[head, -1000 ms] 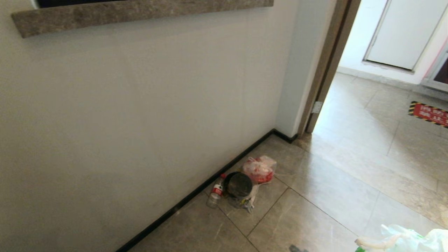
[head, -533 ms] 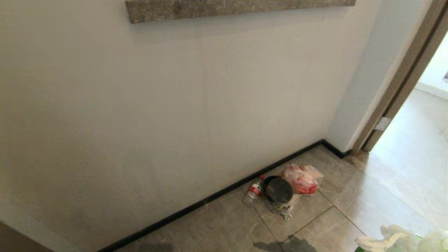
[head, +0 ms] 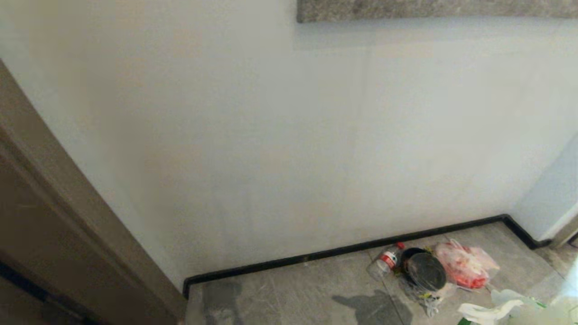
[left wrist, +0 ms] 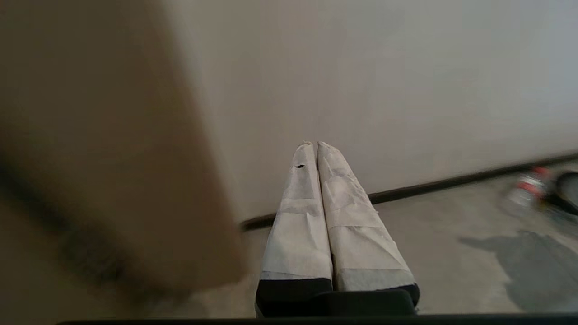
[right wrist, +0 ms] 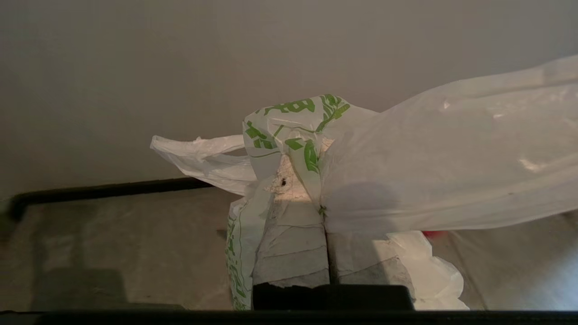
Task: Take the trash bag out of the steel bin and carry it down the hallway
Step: Put the trash bag at the door
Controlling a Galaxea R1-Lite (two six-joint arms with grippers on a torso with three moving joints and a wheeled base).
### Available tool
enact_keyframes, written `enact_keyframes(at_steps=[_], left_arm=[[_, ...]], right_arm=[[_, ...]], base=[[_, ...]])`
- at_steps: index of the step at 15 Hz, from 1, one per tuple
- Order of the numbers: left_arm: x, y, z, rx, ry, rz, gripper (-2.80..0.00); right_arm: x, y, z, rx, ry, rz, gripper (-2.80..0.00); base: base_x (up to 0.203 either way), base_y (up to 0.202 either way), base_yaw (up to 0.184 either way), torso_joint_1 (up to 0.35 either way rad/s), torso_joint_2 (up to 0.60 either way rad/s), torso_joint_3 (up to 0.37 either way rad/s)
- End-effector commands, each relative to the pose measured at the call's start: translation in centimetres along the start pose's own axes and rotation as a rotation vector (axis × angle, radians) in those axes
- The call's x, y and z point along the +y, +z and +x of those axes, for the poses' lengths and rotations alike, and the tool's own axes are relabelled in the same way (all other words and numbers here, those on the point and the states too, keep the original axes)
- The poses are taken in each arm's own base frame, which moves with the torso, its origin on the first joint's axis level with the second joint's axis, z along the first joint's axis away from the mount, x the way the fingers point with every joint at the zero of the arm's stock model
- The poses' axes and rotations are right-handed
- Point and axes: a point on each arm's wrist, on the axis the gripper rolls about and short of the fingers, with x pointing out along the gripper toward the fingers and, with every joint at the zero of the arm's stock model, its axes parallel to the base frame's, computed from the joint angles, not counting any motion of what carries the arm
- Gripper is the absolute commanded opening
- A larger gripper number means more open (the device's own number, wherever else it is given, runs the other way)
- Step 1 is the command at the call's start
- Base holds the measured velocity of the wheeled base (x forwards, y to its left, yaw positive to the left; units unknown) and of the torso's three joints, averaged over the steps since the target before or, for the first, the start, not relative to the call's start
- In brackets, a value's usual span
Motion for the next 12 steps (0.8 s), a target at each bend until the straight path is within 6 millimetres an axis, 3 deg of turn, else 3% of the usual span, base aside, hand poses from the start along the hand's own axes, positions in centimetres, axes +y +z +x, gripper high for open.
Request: enact_keyframes(at_steps=[1,5,12], left_arm=[[0.00,0.01,0.01,0.000,0.000,0.000,-2.80],[0.00,0.01,0.01,0.000,0.000,0.000,-2.80],[0.00,0.01,0.01,0.000,0.000,0.004,-2.80]], right_arm=[[0.00,-0.09,-0.29,-0.039,-0.001,-0.001,-2.80],[0.00,-0.12,-0.29,-0.036,-0.003,0.001,-2.80],[0.00,-0.11,-0.29,-0.037,-0.004,0.006,-2.80]], base=[[0.002,-0.009,0.173,0.002,0.00,-0.002],[-0.002,-0.007,0.151,0.003,0.00,0.004],[0.000,0.000,0.008,0.000,0.00,0.001]])
